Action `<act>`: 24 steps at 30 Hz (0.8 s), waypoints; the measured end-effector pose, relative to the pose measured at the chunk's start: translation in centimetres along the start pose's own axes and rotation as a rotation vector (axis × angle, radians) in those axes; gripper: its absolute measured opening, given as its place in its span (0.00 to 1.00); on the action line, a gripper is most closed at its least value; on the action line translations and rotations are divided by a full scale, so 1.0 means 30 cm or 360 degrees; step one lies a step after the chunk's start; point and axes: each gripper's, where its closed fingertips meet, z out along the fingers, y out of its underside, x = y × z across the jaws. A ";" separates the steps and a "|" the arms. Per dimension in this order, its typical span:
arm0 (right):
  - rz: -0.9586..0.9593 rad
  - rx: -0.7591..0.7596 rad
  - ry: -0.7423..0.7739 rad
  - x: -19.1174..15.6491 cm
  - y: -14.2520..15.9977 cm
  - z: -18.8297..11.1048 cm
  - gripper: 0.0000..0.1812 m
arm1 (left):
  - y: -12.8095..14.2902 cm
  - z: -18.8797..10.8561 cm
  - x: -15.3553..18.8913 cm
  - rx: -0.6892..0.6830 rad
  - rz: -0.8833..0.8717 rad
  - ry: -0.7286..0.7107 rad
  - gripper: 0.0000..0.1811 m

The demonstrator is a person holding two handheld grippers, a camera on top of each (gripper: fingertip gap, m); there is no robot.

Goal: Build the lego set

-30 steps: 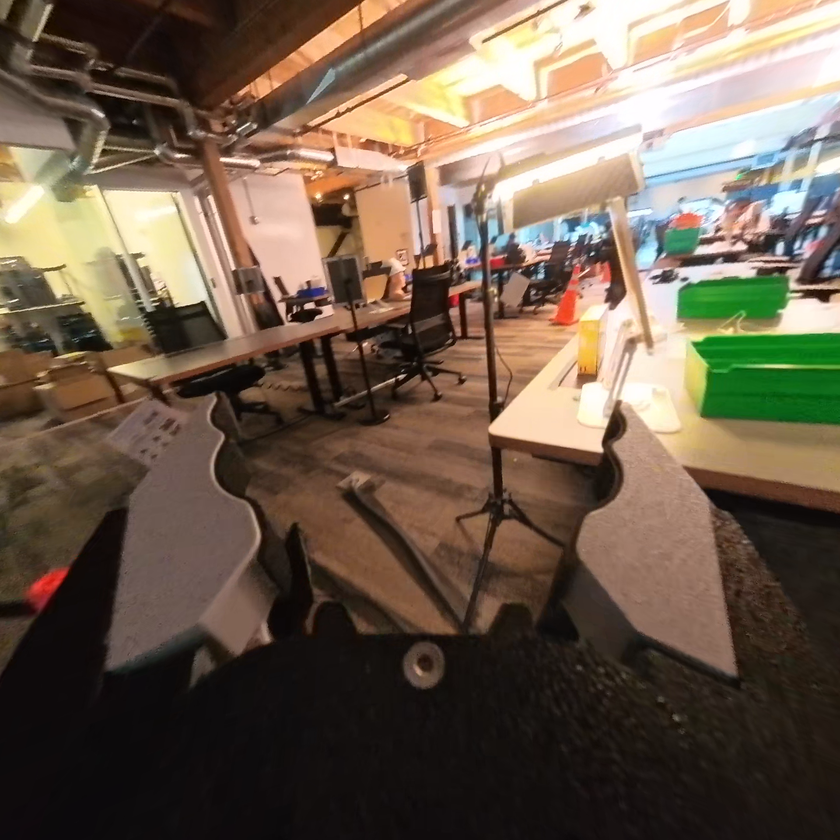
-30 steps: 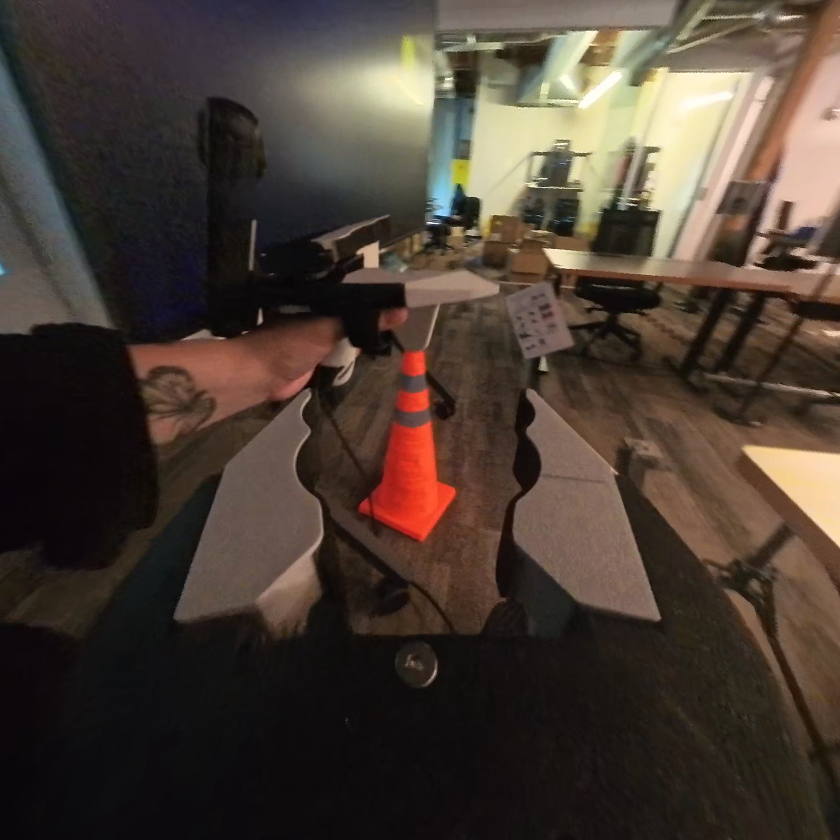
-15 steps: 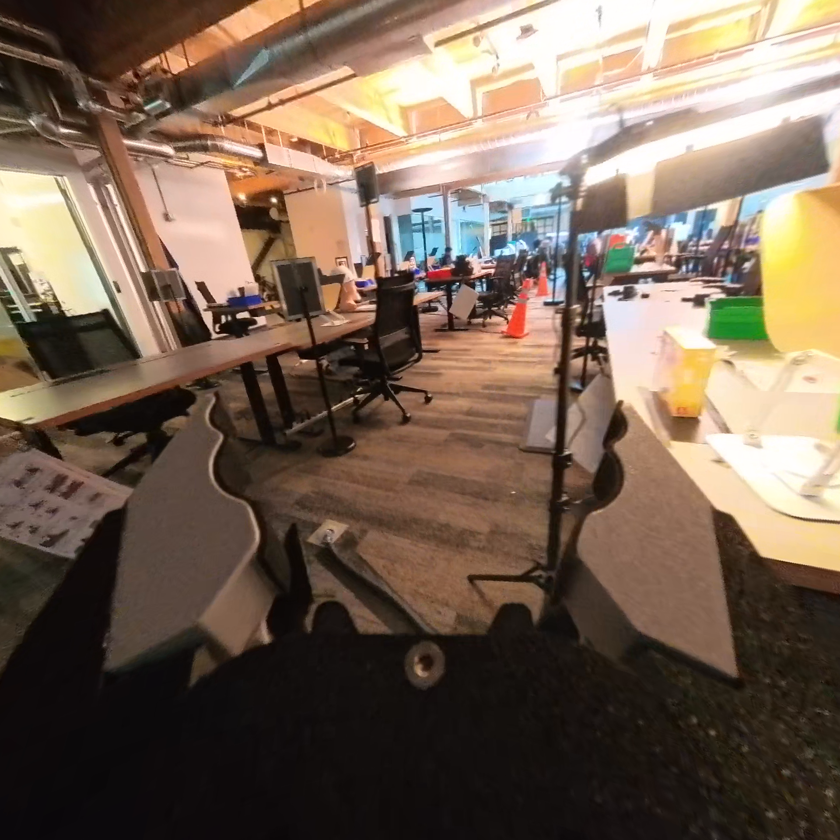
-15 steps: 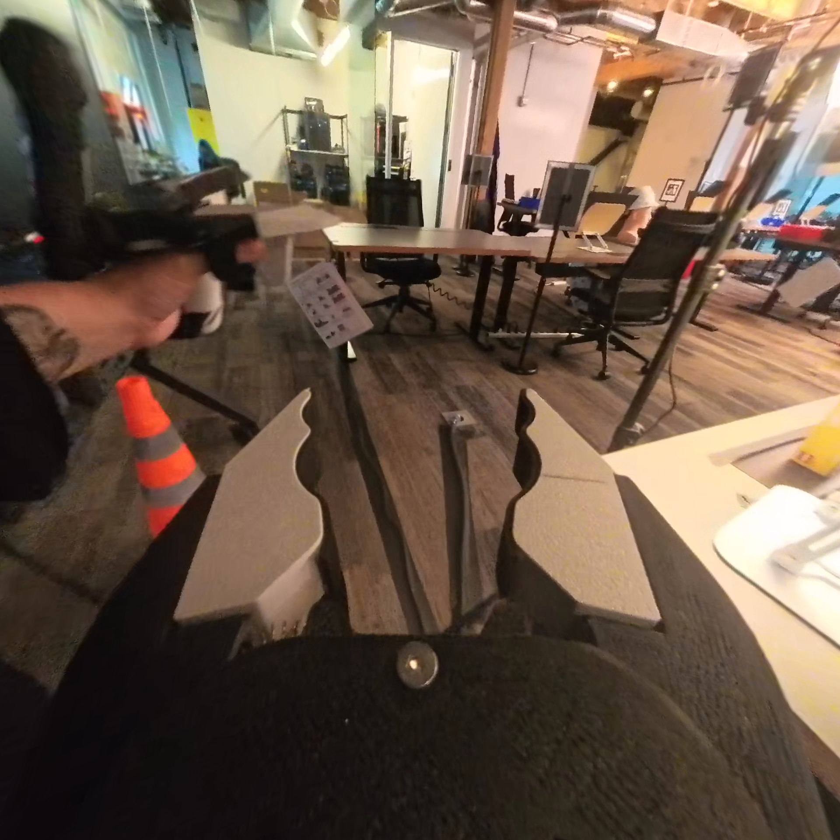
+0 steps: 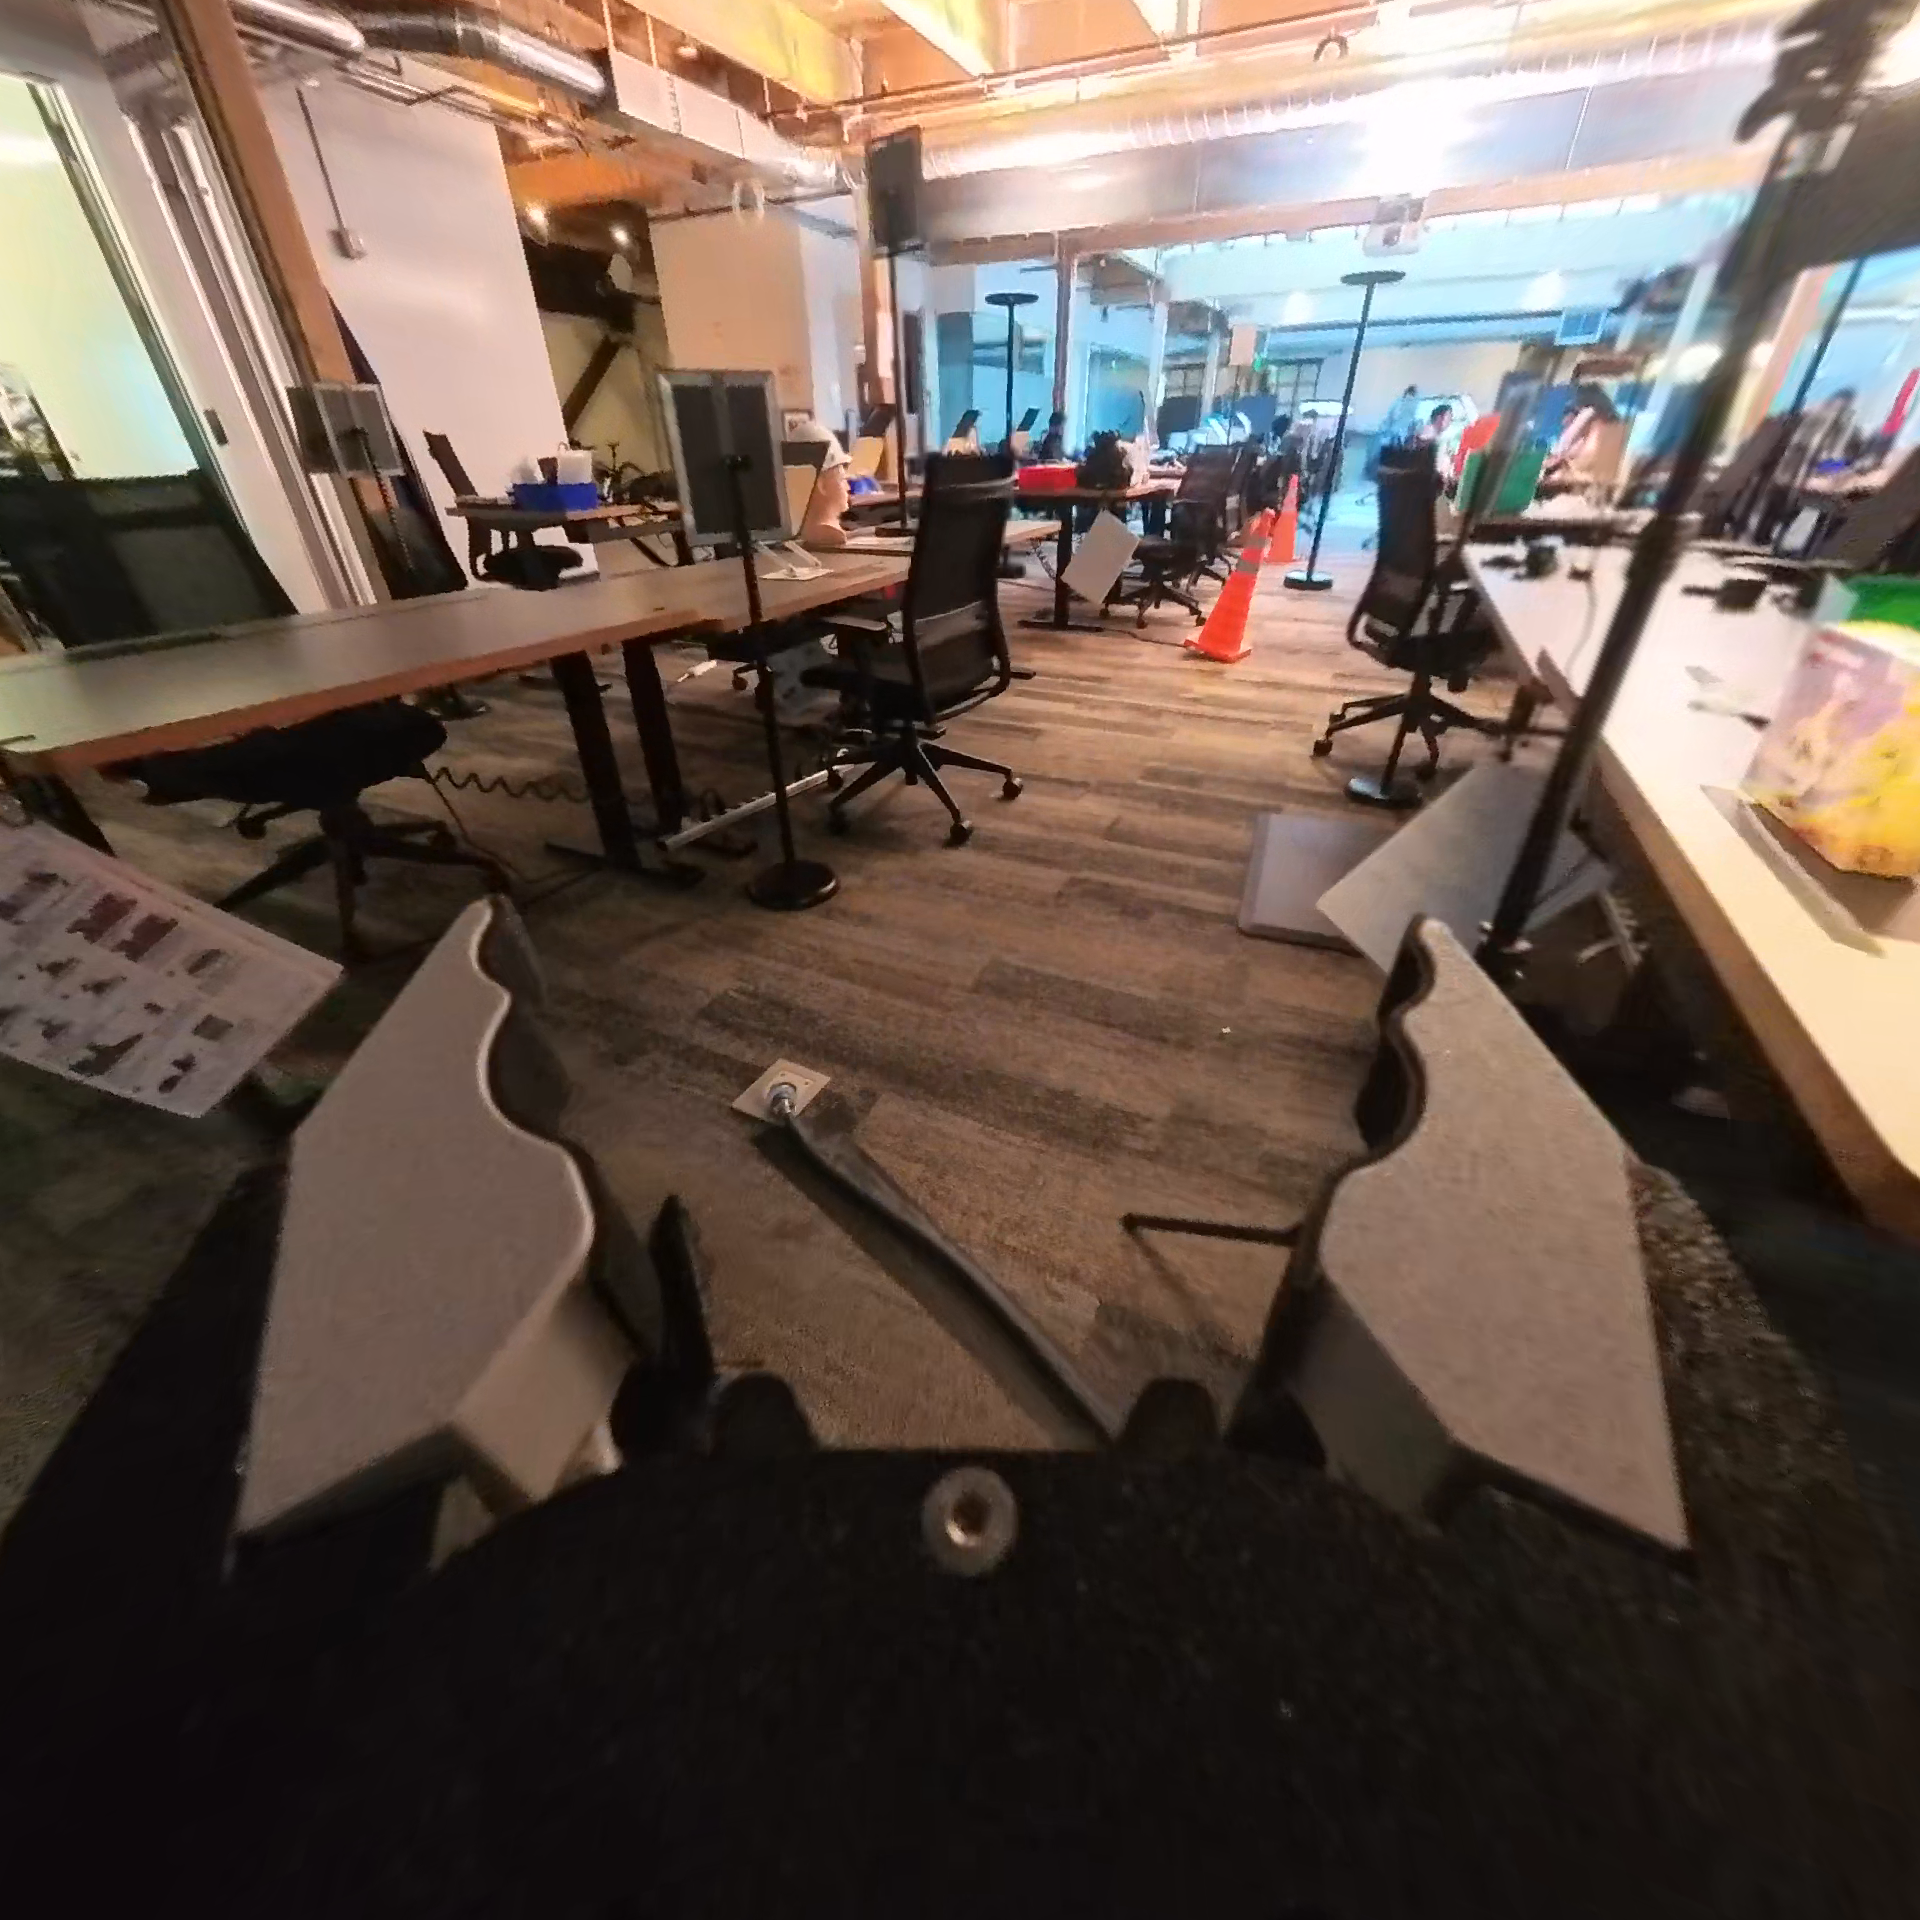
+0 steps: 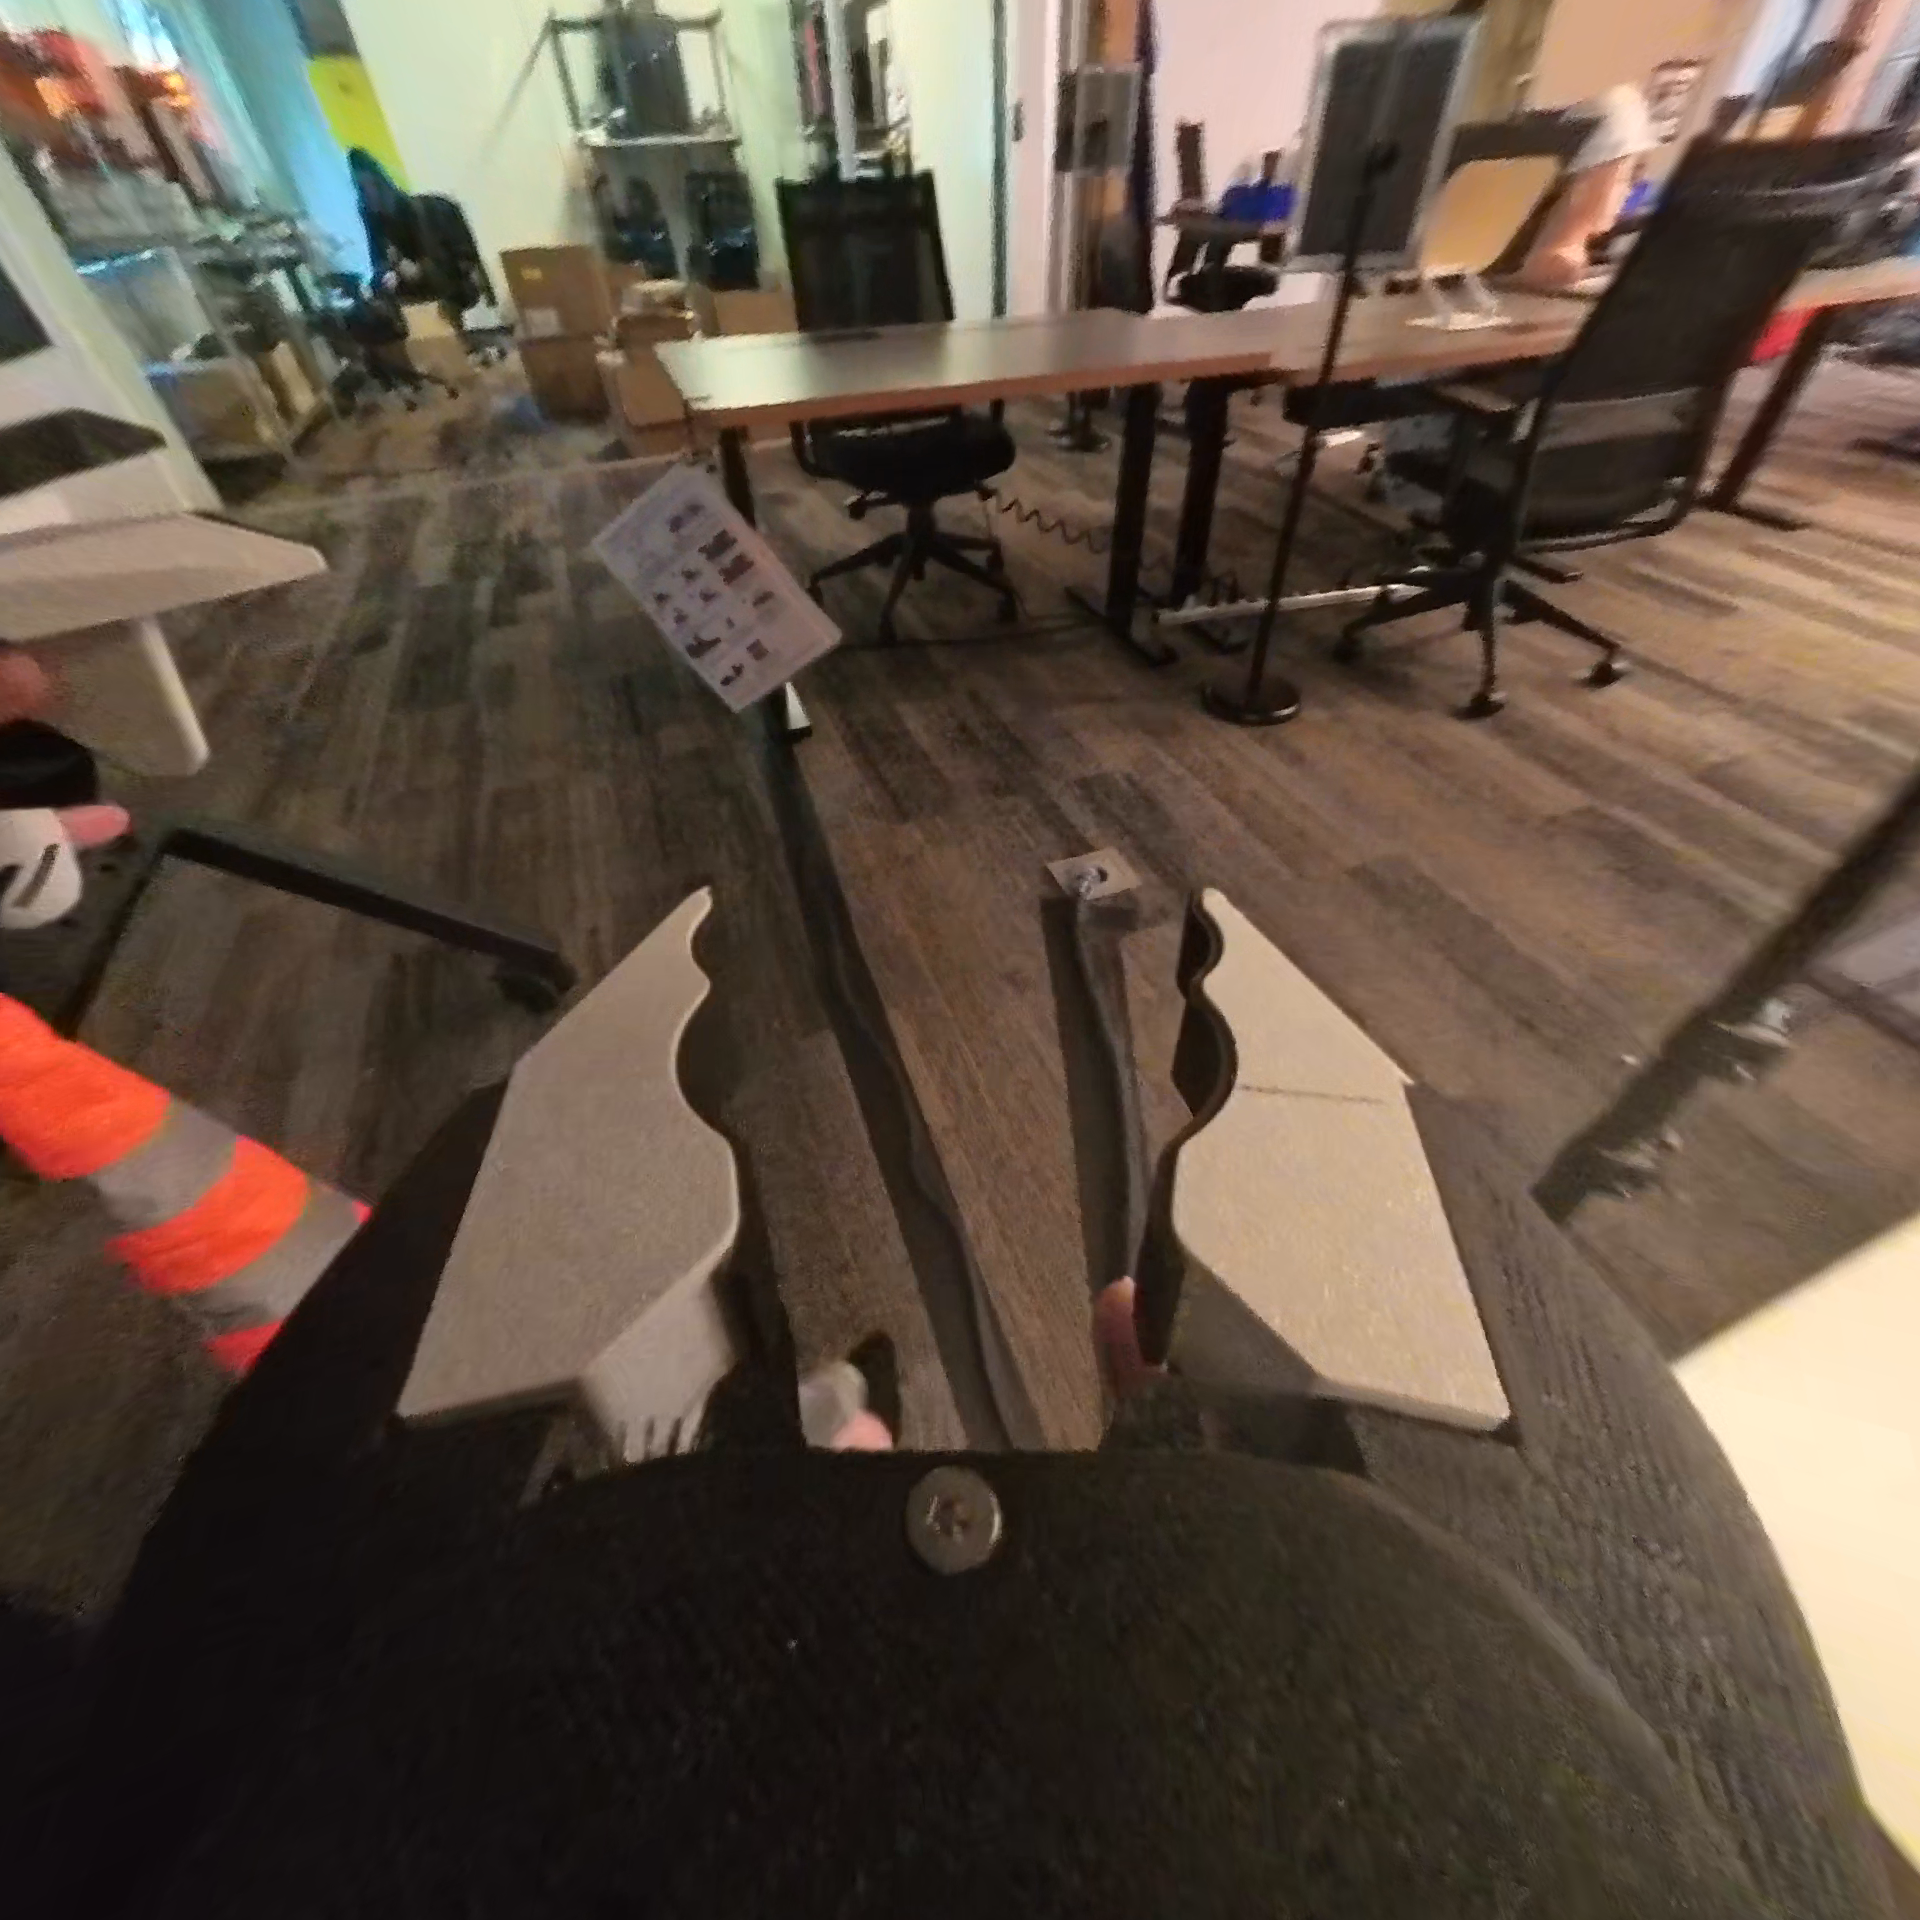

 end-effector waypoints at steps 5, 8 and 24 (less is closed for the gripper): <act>0.0074 -0.0007 0.0035 0.077 0.010 0.527 0.48 | 0.113 0.308 -0.246 0.0017 0.0096 -0.0048 0.83; 0.0139 -0.0070 0.0108 0.158 0.018 0.857 0.48 | 0.117 0.580 -0.480 0.0002 0.0291 -0.0090 0.80; 0.0451 -0.0170 0.0877 0.877 -0.070 1.819 0.47 | 0.252 1.634 -1.433 -0.0332 0.0489 -0.0310 0.82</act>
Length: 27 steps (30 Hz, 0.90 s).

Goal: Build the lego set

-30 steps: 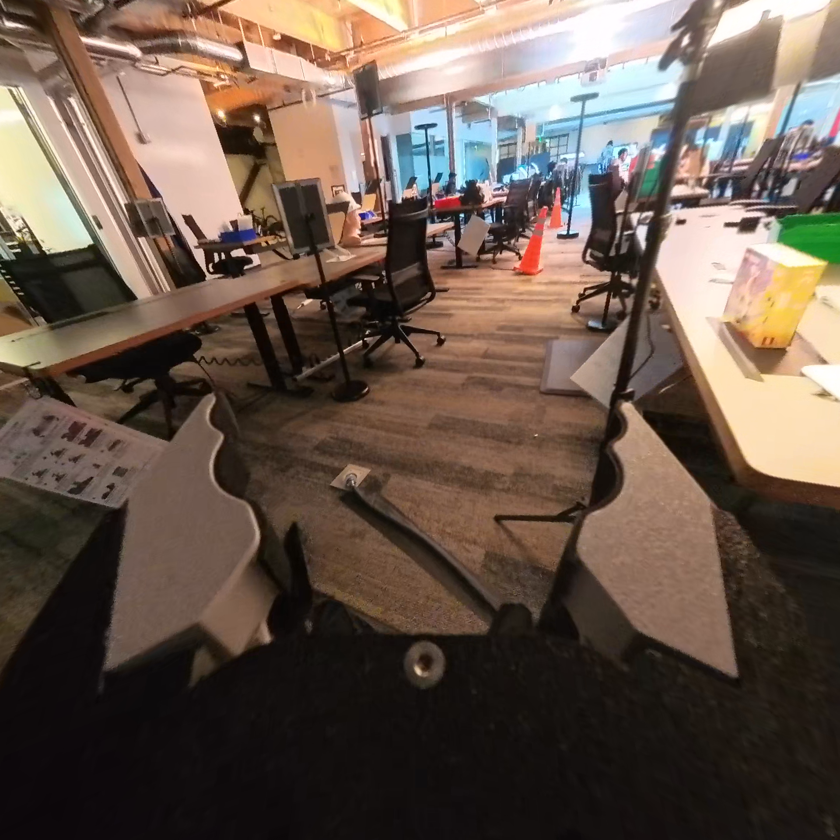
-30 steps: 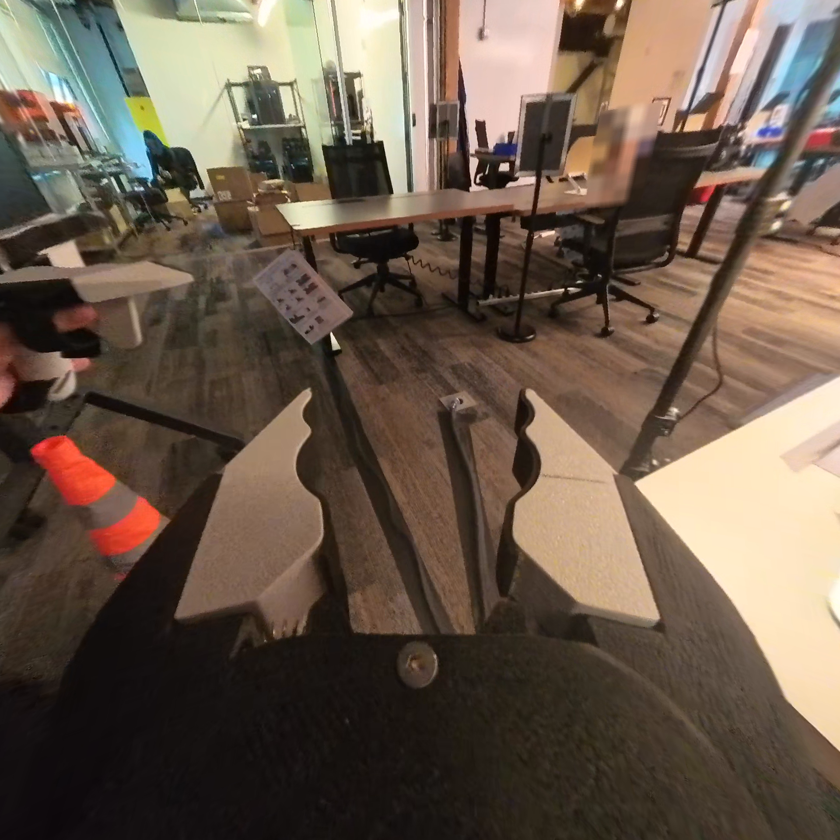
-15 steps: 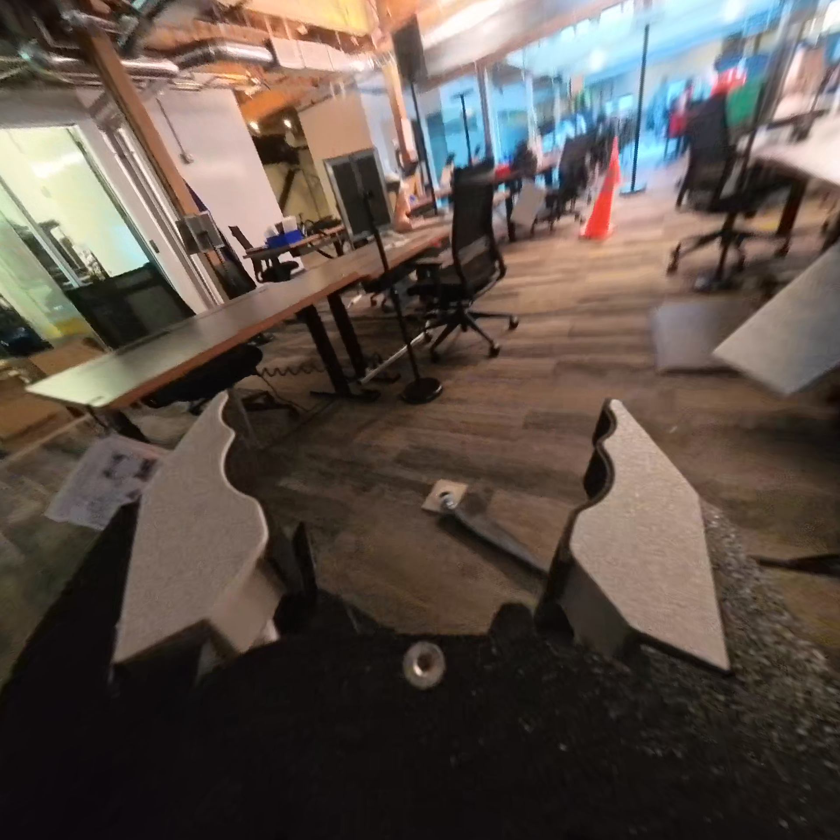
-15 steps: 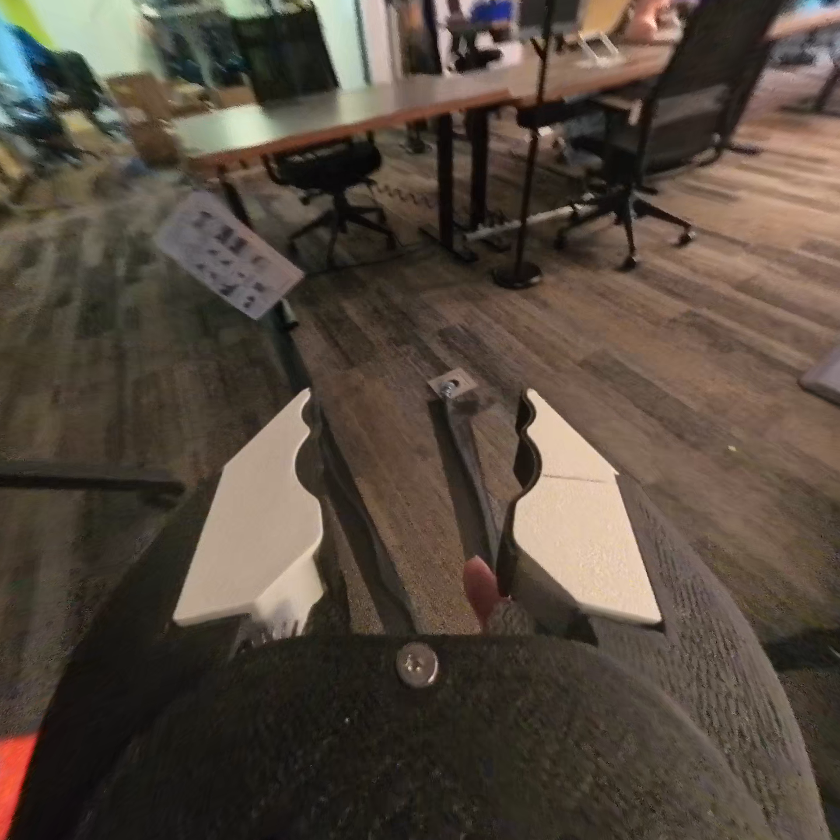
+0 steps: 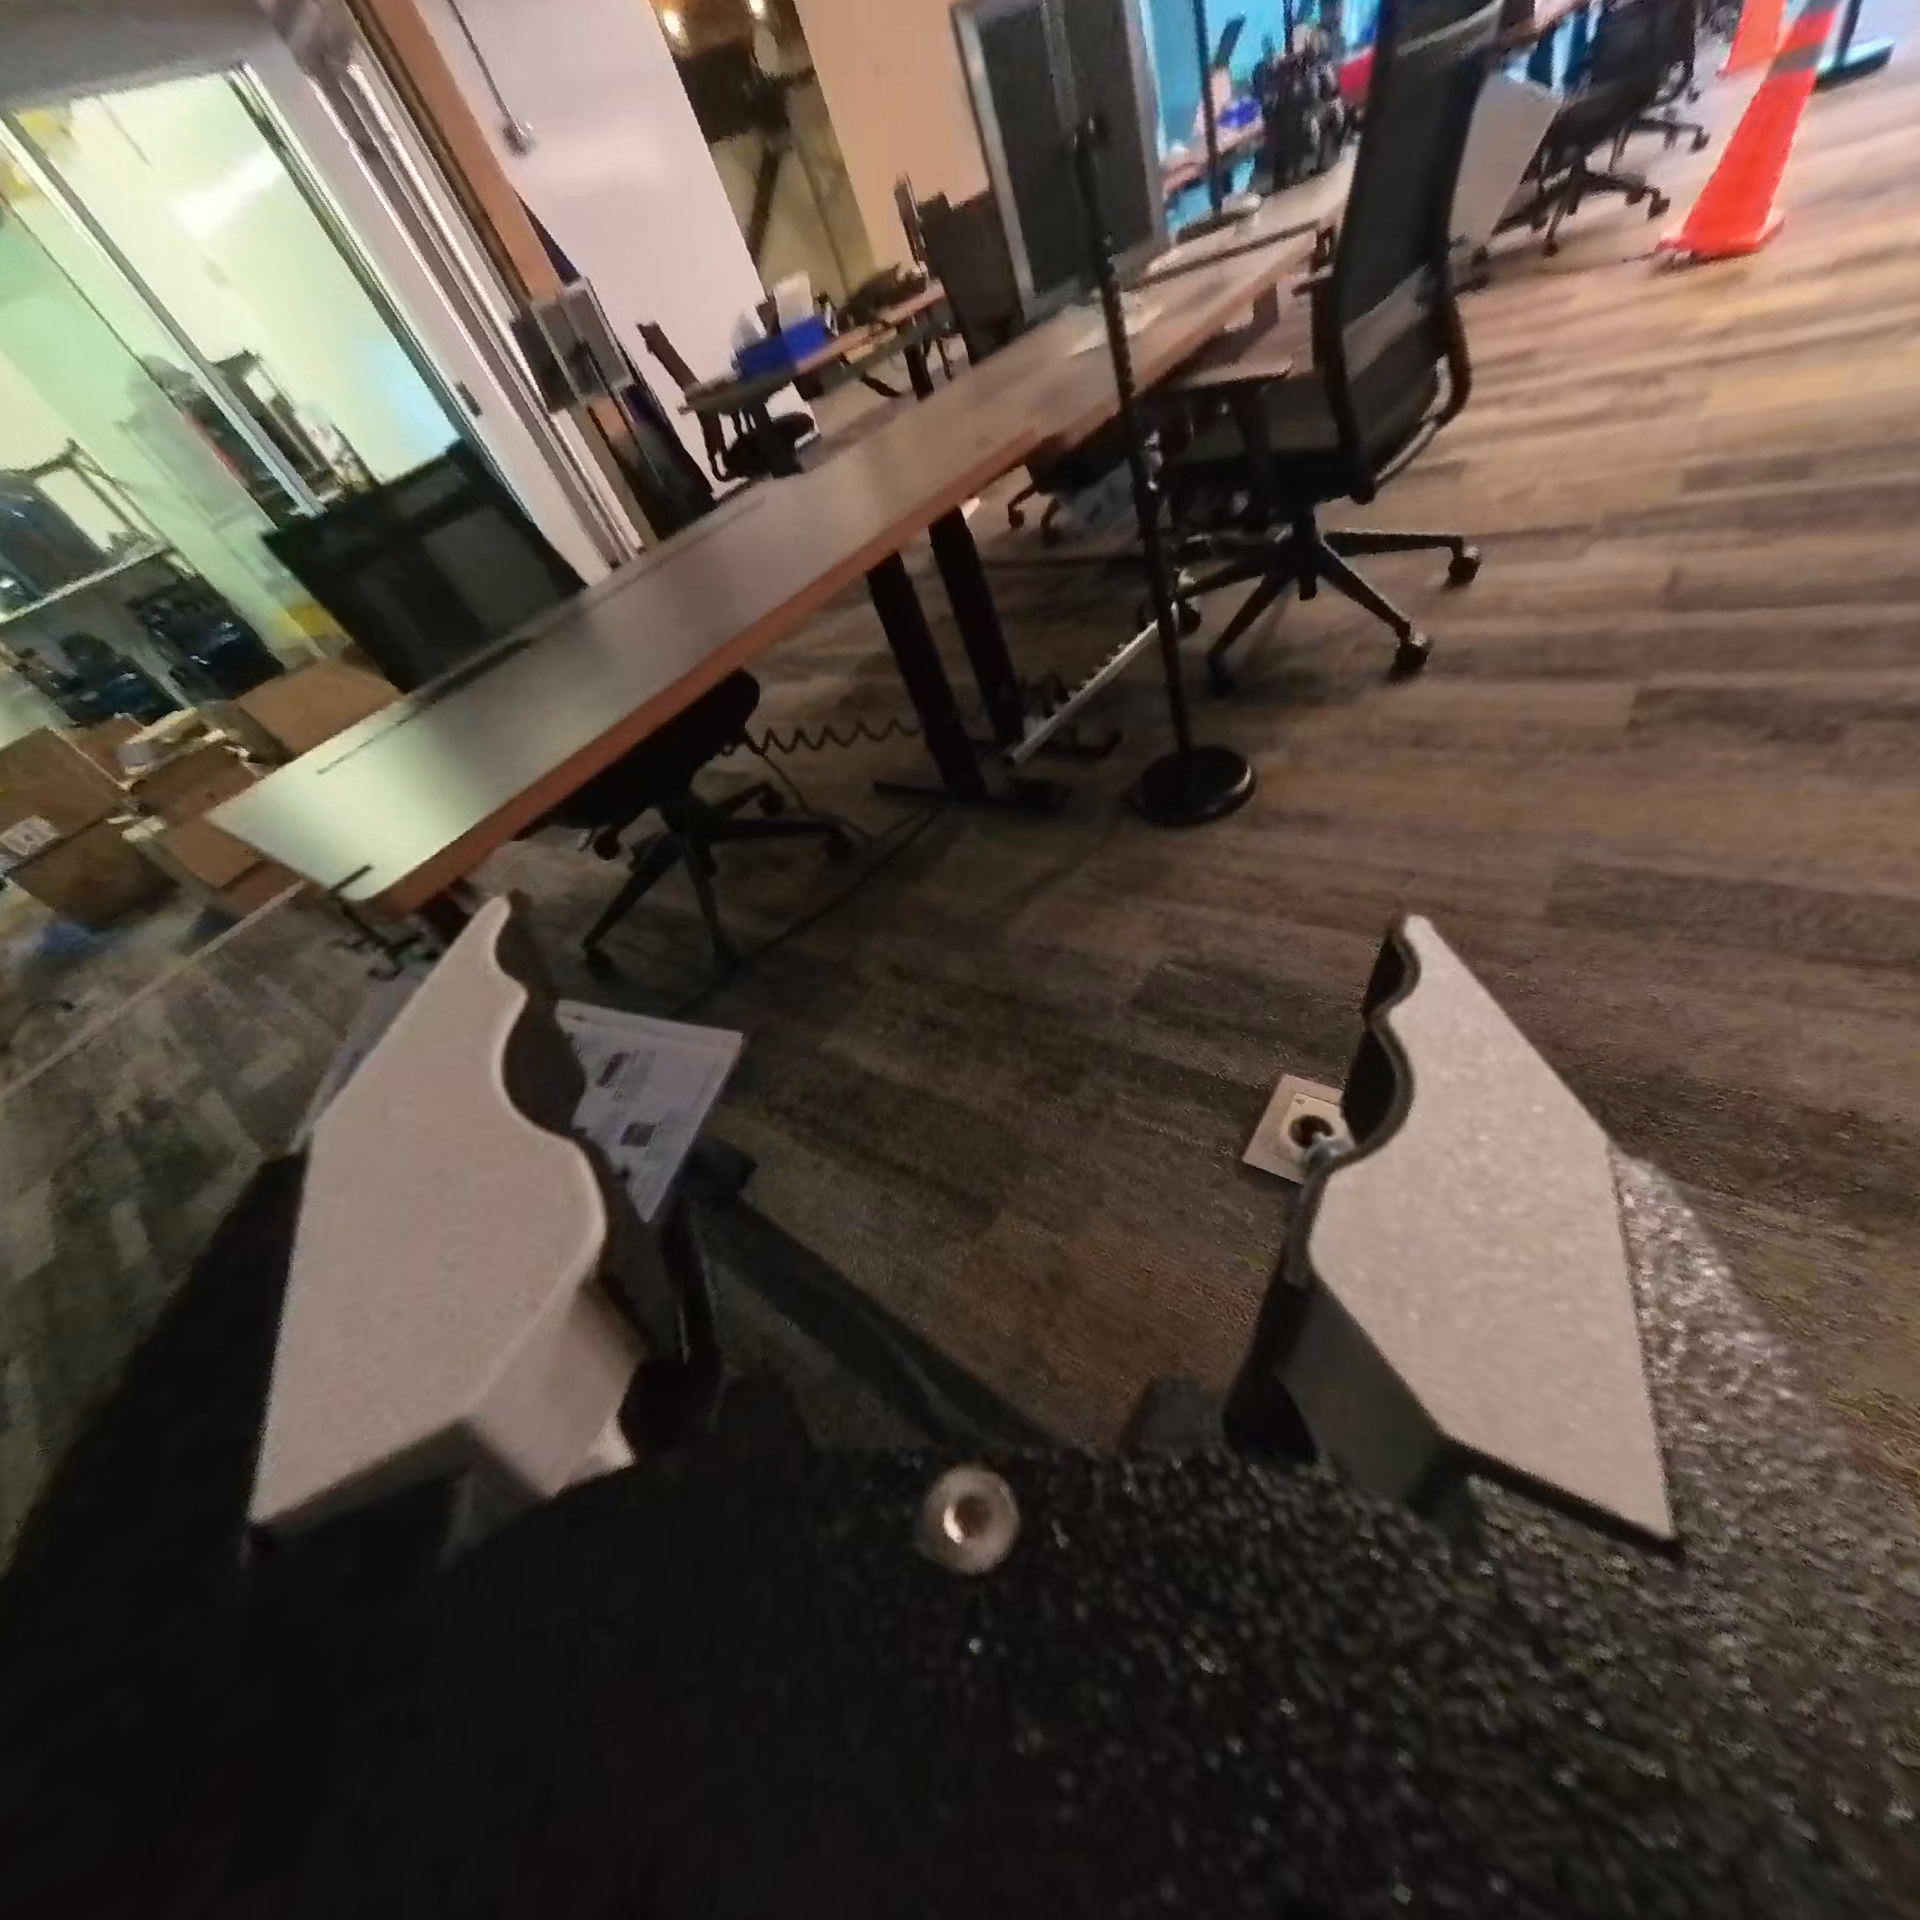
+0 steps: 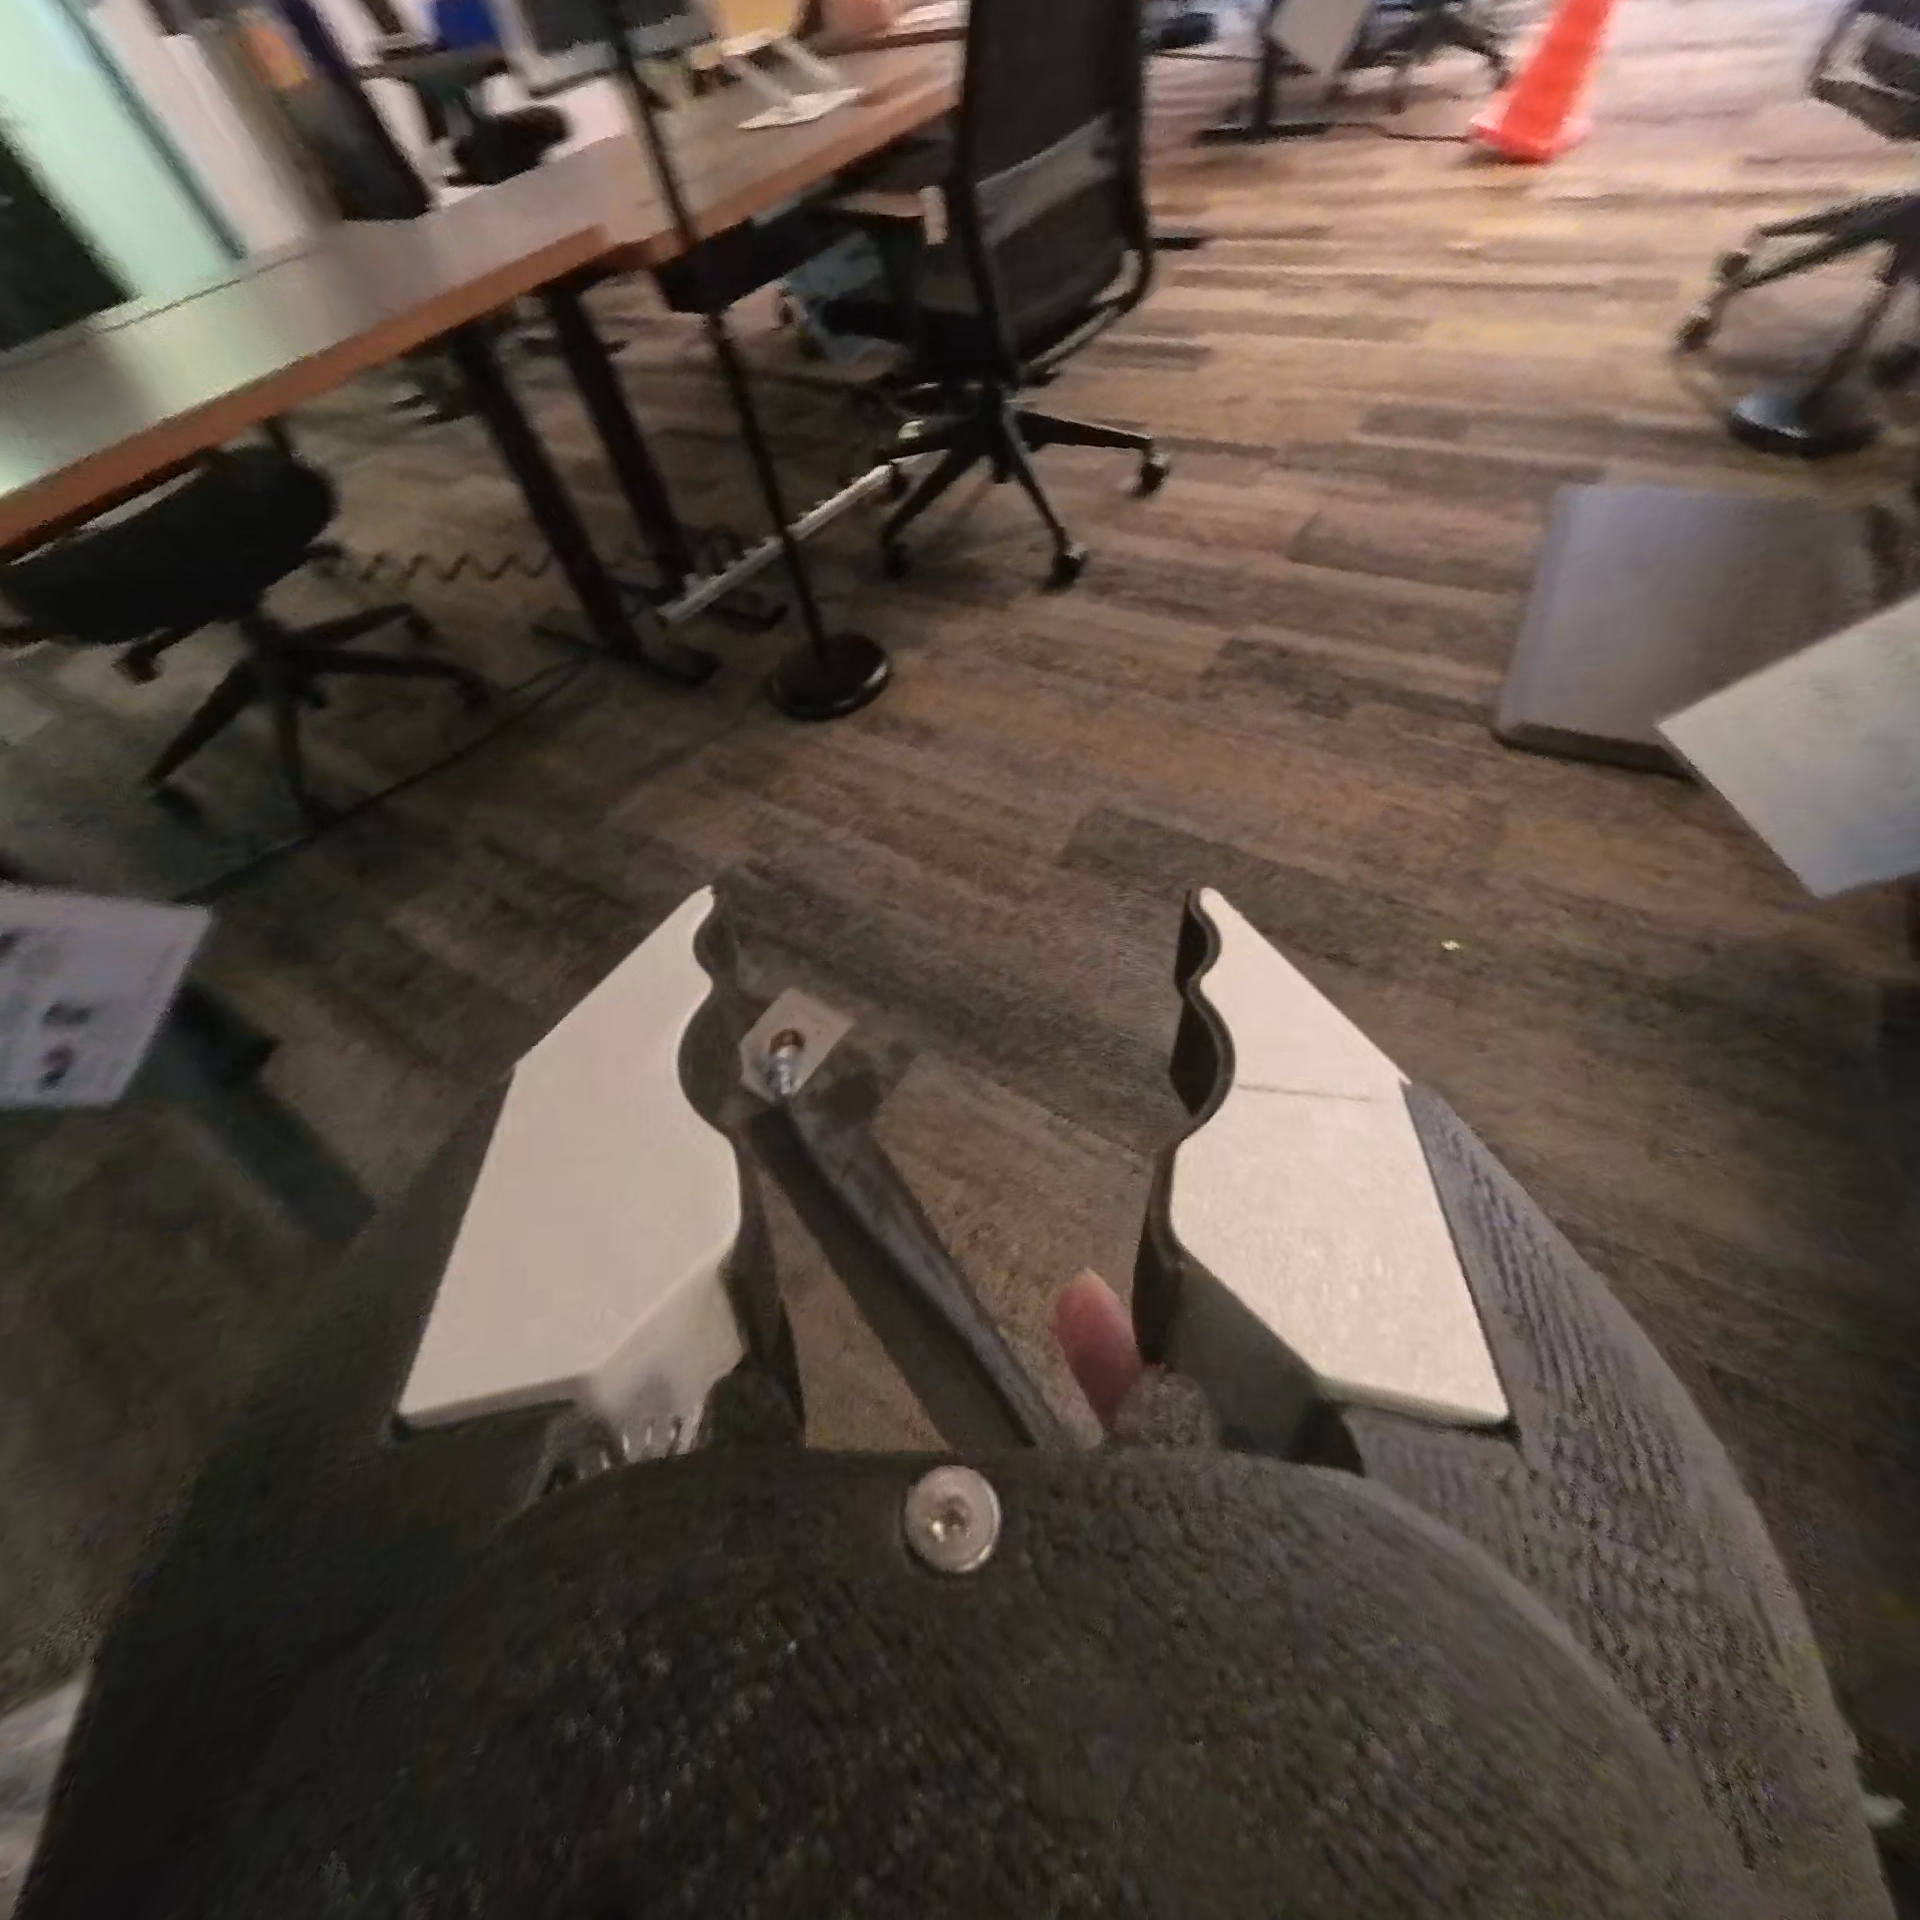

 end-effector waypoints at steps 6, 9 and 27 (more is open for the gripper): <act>0.0283 -0.0052 0.0528 0.235 -0.021 0.318 0.47 | -0.081 0.822 0.145 0.0066 0.0079 0.0327 0.82; 0.0321 -0.0124 0.0736 0.332 -0.059 0.399 0.45 | -0.254 1.228 0.381 0.0152 0.0083 0.0600 0.82; 0.0518 -0.0848 0.1345 1.267 0.160 1.224 0.00 | -0.922 2.434 2.174 0.0408 -0.0033 0.1422 0.26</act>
